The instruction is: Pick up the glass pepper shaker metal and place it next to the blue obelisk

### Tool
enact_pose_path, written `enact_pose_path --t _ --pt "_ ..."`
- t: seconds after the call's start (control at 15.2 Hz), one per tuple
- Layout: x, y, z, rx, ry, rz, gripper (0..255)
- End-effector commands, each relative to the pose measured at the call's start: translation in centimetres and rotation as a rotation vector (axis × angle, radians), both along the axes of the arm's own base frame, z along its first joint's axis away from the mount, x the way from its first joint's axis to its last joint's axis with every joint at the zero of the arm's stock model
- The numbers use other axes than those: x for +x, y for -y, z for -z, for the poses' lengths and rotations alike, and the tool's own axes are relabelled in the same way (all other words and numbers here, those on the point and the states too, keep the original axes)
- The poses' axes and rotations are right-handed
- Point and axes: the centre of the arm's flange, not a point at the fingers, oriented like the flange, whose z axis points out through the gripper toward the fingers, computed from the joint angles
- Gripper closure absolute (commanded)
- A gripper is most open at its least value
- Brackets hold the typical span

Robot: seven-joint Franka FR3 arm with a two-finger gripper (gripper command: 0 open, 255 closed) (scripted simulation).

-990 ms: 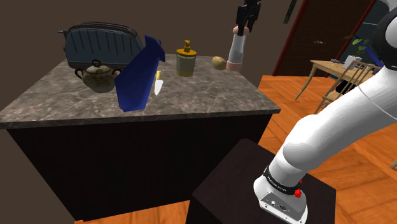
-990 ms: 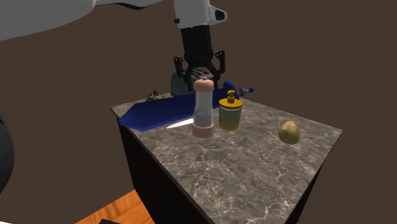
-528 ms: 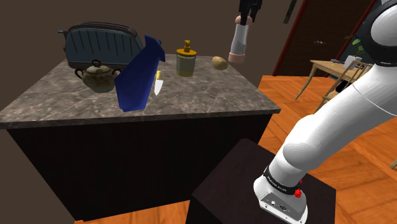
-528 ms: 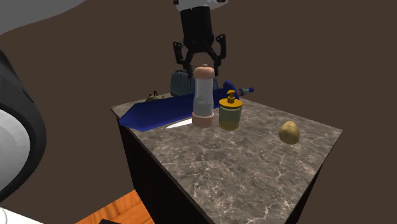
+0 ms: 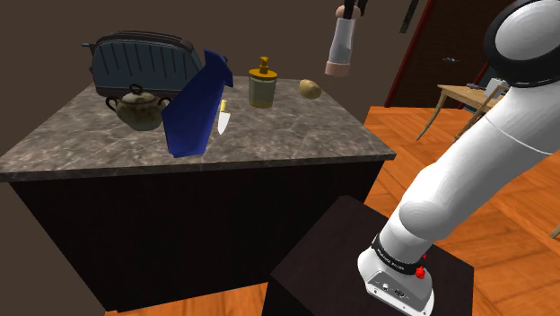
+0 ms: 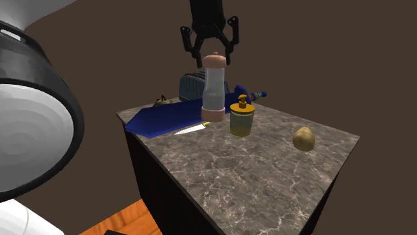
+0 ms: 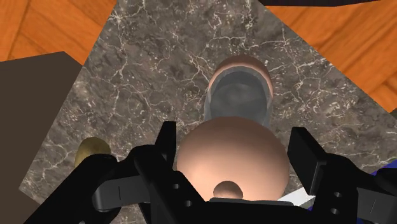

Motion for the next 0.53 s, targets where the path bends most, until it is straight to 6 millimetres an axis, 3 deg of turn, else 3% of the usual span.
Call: enact_pose_path --t 0.0,0.46 --pt "0.0 0.0 -0.9 0.0 0.0 0.0 255" --pt "4.0 -8.3 -0.4 0.0 0.0 0.0 255"
